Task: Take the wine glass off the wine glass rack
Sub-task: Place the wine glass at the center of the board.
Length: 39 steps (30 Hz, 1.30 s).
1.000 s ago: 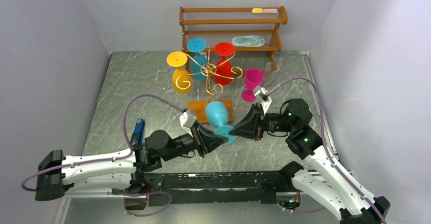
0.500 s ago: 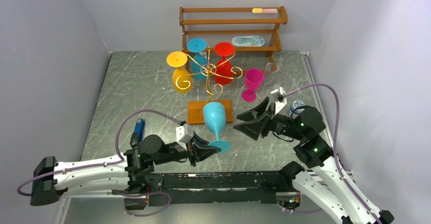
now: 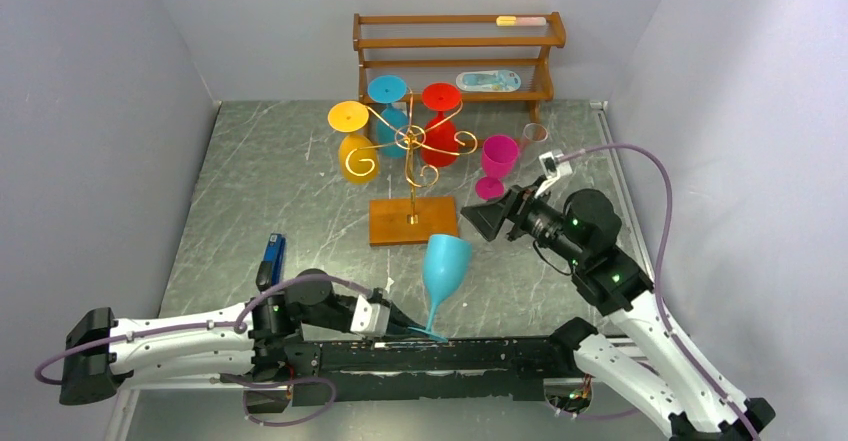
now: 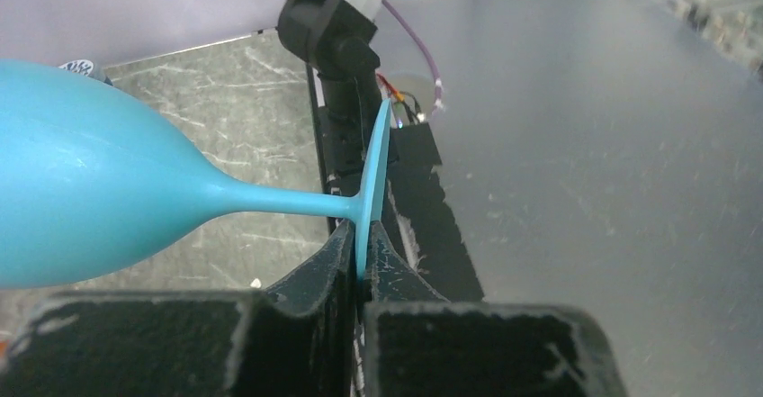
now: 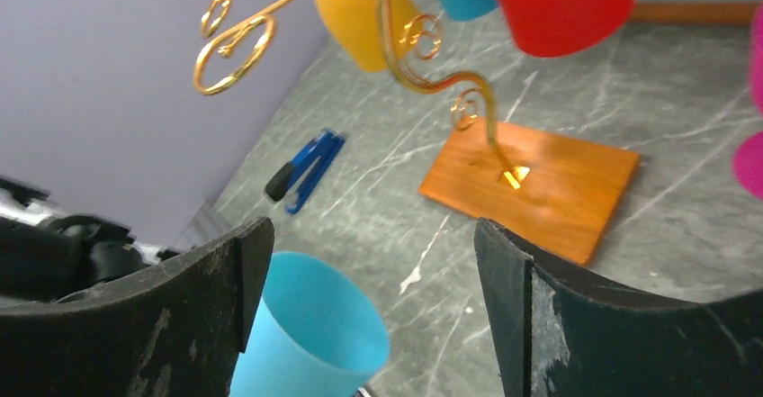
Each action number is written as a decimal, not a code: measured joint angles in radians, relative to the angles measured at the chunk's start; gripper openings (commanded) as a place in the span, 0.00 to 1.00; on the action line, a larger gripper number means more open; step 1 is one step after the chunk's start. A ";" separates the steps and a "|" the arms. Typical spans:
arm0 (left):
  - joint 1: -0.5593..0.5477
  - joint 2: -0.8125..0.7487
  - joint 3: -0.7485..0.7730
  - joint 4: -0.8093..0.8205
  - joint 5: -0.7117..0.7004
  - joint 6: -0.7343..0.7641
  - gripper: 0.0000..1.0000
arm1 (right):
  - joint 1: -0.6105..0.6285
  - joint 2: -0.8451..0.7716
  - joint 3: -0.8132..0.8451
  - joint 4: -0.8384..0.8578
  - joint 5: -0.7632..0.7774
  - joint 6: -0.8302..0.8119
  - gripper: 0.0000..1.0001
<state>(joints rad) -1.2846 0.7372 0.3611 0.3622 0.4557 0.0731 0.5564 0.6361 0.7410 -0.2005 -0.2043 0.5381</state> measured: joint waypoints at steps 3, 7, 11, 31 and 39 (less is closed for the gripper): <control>0.000 0.002 0.001 -0.046 0.042 0.104 0.05 | -0.015 0.053 0.048 -0.012 -0.112 0.002 0.89; 0.000 -0.014 0.002 -0.107 0.050 0.183 0.05 | -0.056 0.085 0.104 0.000 -0.322 0.013 0.89; 0.000 -0.058 0.004 -0.148 0.050 0.245 0.05 | -0.103 0.162 0.175 0.005 -0.539 0.021 0.86; 0.000 -0.017 0.091 -0.262 0.093 0.379 0.05 | -0.121 0.233 0.119 0.006 -0.828 0.015 0.61; 0.000 -0.047 0.107 -0.335 0.091 0.393 0.05 | -0.111 0.237 0.076 0.089 -0.880 0.063 0.49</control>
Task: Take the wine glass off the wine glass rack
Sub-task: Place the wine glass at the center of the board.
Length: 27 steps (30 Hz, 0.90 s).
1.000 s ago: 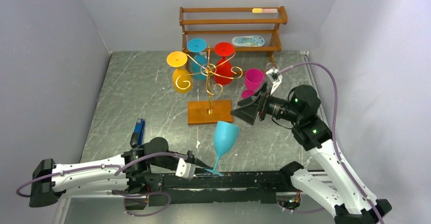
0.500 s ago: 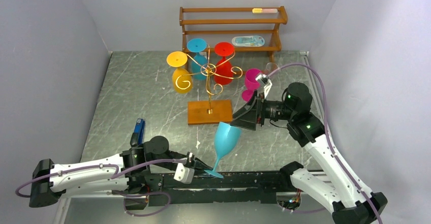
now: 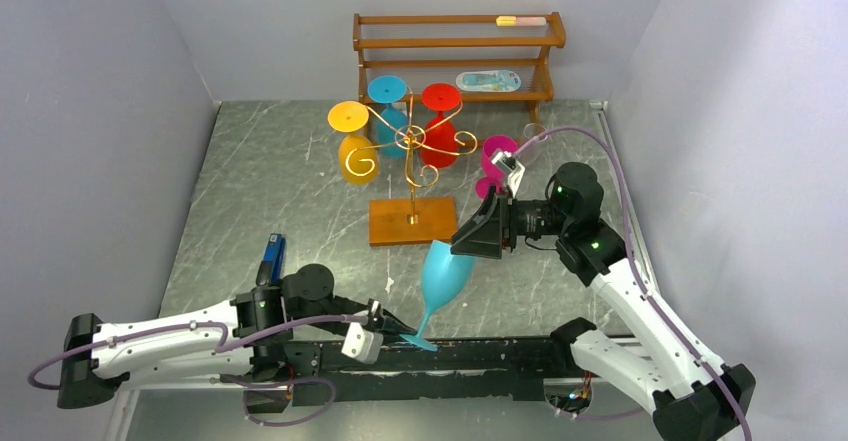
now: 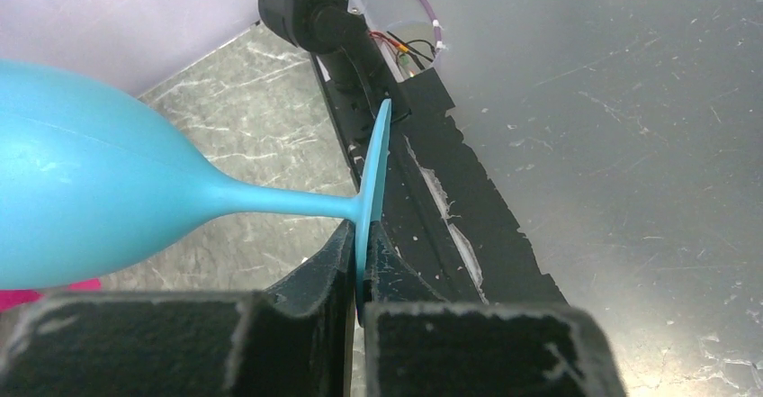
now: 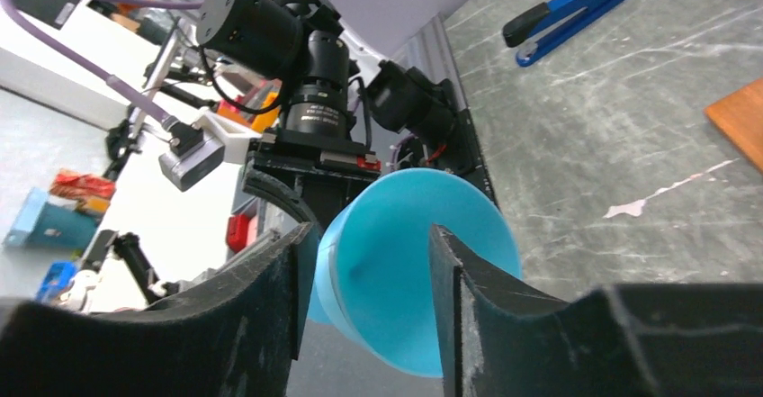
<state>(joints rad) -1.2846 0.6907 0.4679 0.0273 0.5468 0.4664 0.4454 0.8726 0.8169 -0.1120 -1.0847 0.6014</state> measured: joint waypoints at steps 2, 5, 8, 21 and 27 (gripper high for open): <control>0.000 -0.019 0.000 -0.009 -0.001 0.002 0.05 | 0.005 0.006 -0.008 0.037 -0.021 0.025 0.44; 0.000 -0.053 -0.001 -0.024 -0.007 0.000 0.05 | 0.013 0.029 -0.006 0.044 -0.046 0.033 0.39; 0.000 -0.071 -0.007 -0.042 -0.016 -0.002 0.05 | 0.022 0.044 -0.001 0.045 -0.069 0.043 0.27; -0.002 -0.064 -0.012 -0.025 -0.026 -0.011 0.05 | 0.138 0.042 -0.015 0.238 -0.043 0.195 0.15; -0.006 -0.065 -0.013 -0.023 -0.024 -0.018 0.05 | 0.149 0.009 -0.017 0.210 -0.026 0.184 0.21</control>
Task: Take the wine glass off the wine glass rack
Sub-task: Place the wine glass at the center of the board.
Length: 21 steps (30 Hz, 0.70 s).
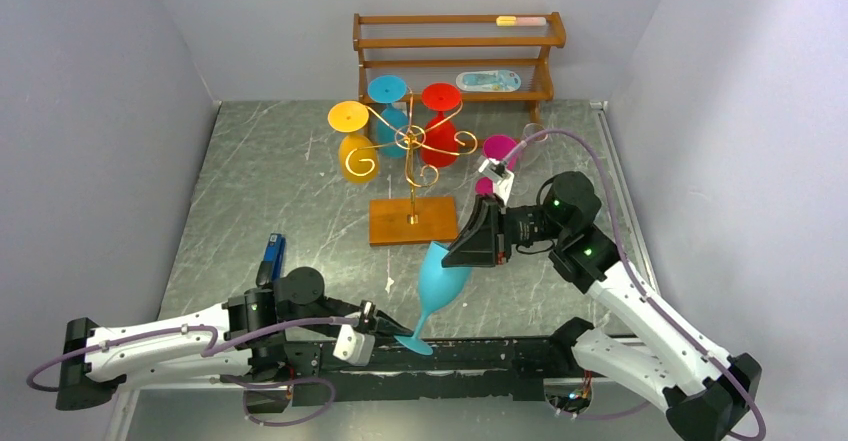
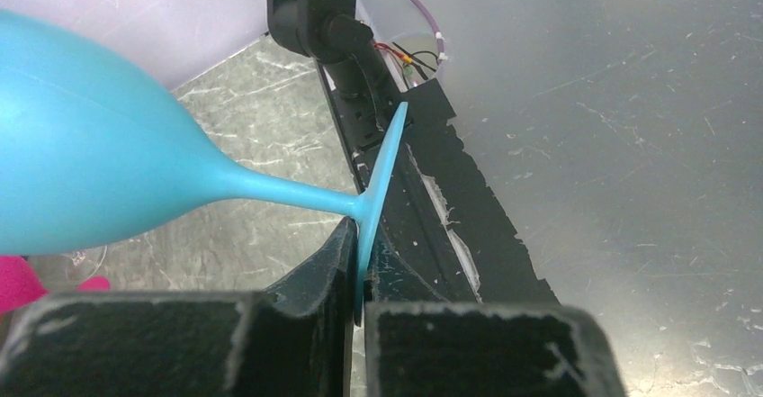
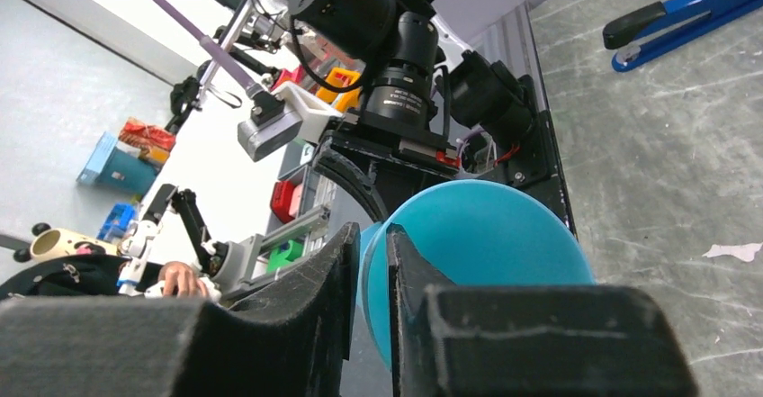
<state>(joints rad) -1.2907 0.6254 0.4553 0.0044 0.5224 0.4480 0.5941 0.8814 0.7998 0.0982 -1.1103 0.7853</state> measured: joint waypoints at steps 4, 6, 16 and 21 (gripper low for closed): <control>0.000 0.000 0.000 0.020 0.000 -0.004 0.05 | 0.005 -0.039 -0.002 0.000 0.008 0.000 0.10; 0.000 0.000 0.000 0.022 0.000 0.002 0.05 | 0.006 -0.050 -0.002 -0.006 0.015 0.000 0.05; -0.001 -0.002 0.055 -0.045 0.017 0.037 0.05 | 0.013 -0.082 -0.009 0.027 0.042 0.085 0.00; -0.001 0.000 0.068 -0.071 0.021 0.026 0.09 | 0.017 -0.080 -0.009 0.009 0.061 0.089 0.00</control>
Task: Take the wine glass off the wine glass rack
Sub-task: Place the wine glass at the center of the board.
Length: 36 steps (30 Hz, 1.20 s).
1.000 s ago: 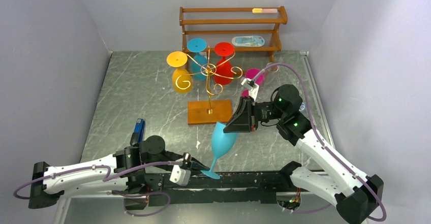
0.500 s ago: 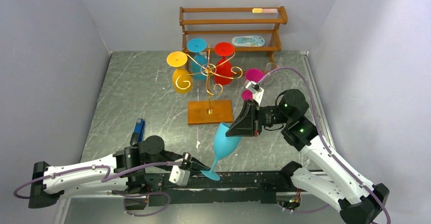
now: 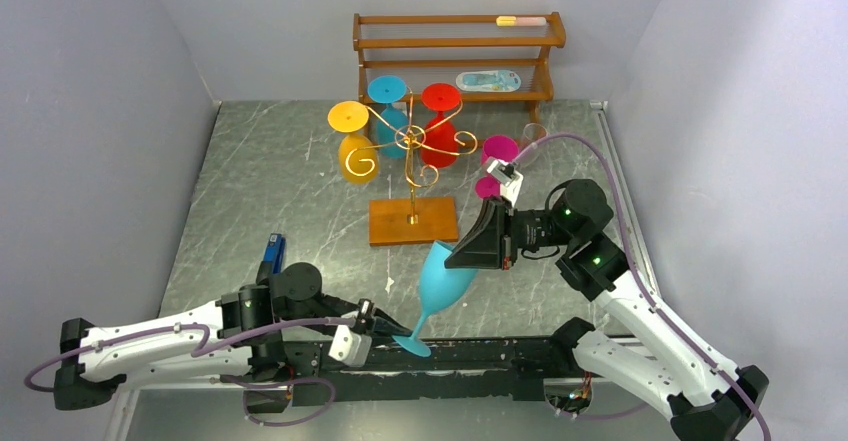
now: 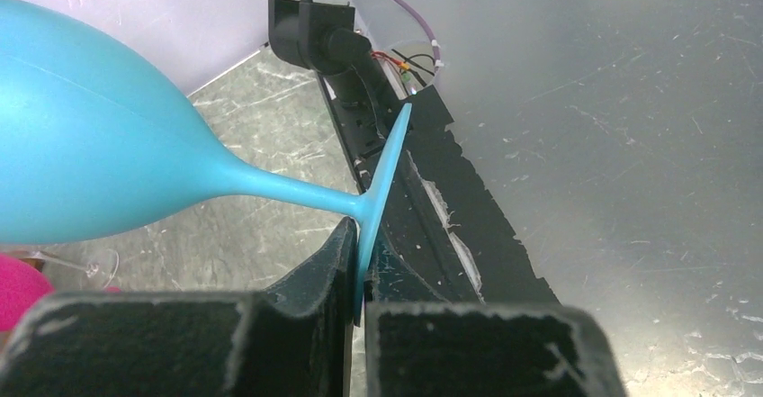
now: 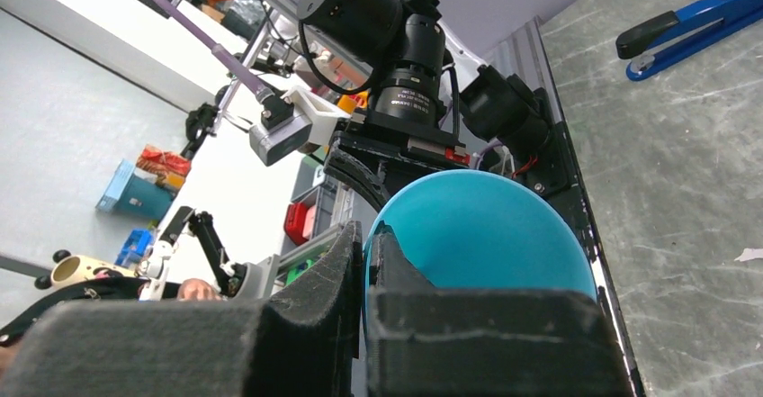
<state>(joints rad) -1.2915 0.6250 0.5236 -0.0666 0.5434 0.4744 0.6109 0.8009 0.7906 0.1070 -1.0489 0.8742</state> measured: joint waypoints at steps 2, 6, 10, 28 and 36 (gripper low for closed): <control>0.000 0.005 0.003 -0.006 -0.002 0.001 0.10 | 0.000 0.000 -0.001 0.000 0.002 0.002 0.00; 0.000 0.015 -0.002 -0.006 -0.001 -0.001 0.14 | 0.000 -0.002 -0.013 -0.006 0.007 0.001 0.00; 0.000 0.027 -0.039 0.033 0.000 -0.023 0.22 | 0.005 -0.011 -0.011 -0.085 0.029 -0.052 0.00; 0.002 0.016 -0.061 0.068 -0.066 -0.131 0.97 | 0.012 -0.060 0.017 -0.276 0.184 -0.180 0.00; 0.002 0.020 -0.056 0.068 -0.171 -0.259 0.97 | 0.012 -0.068 0.016 -0.343 0.301 -0.178 0.00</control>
<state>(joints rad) -1.2900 0.6453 0.4679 0.0013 0.3729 0.2153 0.6231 0.7330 0.8066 -0.2359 -0.7475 0.6964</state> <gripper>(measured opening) 0.968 0.030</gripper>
